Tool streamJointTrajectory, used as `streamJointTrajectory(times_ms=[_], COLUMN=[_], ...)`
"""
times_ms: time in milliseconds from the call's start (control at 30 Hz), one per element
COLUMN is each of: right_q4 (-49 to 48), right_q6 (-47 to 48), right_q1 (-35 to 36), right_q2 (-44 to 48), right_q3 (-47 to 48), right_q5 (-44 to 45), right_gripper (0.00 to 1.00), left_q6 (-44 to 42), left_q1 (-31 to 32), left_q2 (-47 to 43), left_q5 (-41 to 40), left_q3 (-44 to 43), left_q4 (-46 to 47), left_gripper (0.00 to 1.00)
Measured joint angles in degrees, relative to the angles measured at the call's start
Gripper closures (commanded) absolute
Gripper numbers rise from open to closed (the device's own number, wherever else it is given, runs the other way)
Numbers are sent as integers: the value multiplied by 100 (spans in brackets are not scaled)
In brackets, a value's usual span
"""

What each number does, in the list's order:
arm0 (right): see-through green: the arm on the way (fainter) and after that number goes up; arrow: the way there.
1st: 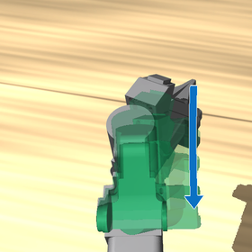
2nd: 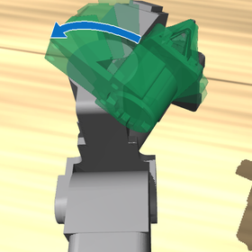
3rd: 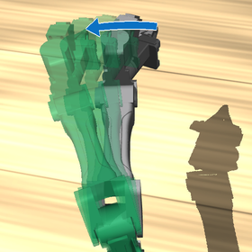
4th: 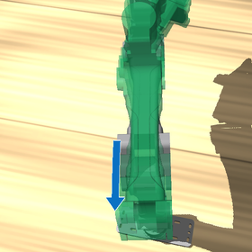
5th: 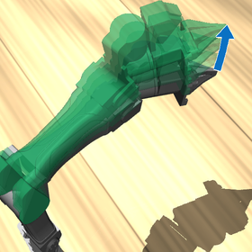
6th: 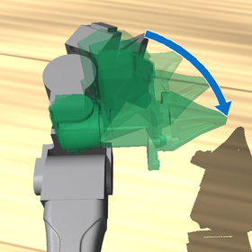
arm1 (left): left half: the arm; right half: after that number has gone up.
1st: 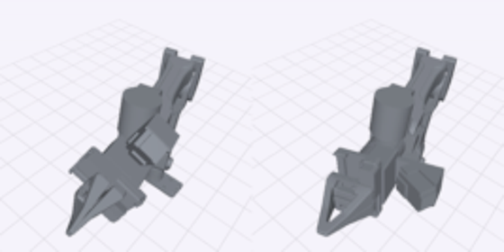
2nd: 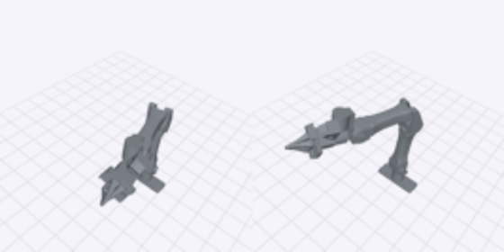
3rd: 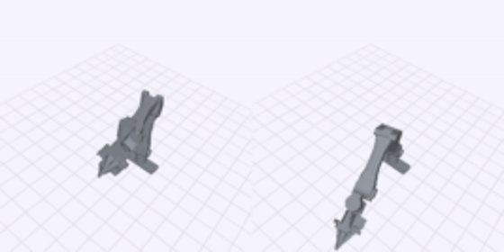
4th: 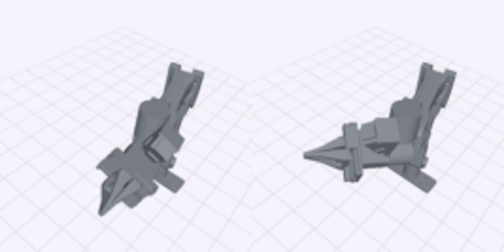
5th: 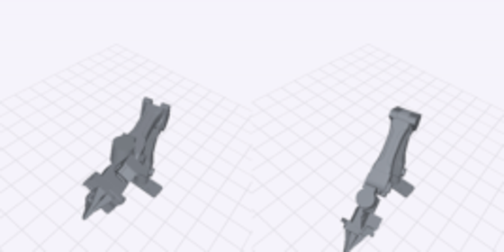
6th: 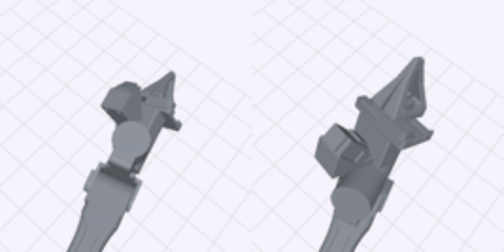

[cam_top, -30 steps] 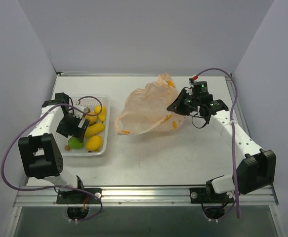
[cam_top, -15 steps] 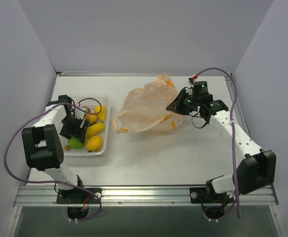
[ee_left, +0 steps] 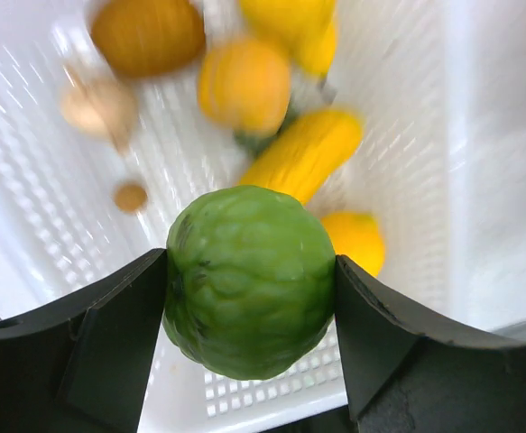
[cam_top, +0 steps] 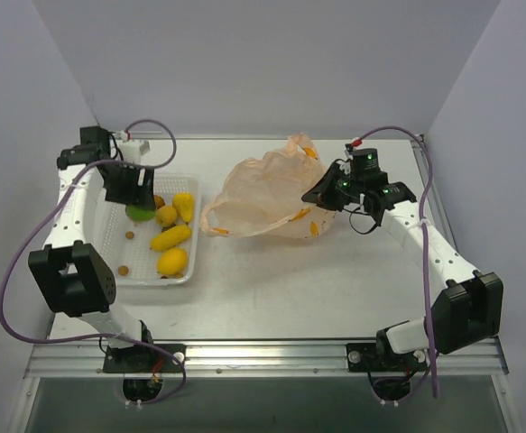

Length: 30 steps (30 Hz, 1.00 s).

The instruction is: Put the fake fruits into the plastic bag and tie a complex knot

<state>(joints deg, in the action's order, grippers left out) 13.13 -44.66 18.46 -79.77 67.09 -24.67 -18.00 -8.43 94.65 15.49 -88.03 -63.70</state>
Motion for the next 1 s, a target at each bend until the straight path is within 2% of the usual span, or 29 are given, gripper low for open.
streamJointTrajectory(times_ms=[200, 300, 467, 733, 867, 1000], right_q4=[-15, -24, -42, -273, -411, -516], right_q6=[-374, -566, -831, -1130, -1174, -1139], right_q1=[-11, -35, -39, -42, -50, -72], right_q2=[-382, -538, -579, -579, -579, -579], right_q3=[190, 216, 282, 461, 393, 258], right_q5=[-153, -249, -358, -538, -581, -636], right_gripper=[100, 100, 100, 100, 100, 100], left_q6=[702, 1080, 1882, 2380, 2374, 2374], left_q1=[254, 678, 1633, 2889, 3237, 3423], left_q2=[-4, -61, -205, 76, 313, 586], left_q5=[1300, 1867, 2514, 2494, 2177, 1814], left_q3=[-2531, -3154, -3095, -2846, -2507, -2251], left_q4=[166, 527, 1453, 2258, 2378, 2371], left_gripper=[56, 53, 51, 48, 40, 26])
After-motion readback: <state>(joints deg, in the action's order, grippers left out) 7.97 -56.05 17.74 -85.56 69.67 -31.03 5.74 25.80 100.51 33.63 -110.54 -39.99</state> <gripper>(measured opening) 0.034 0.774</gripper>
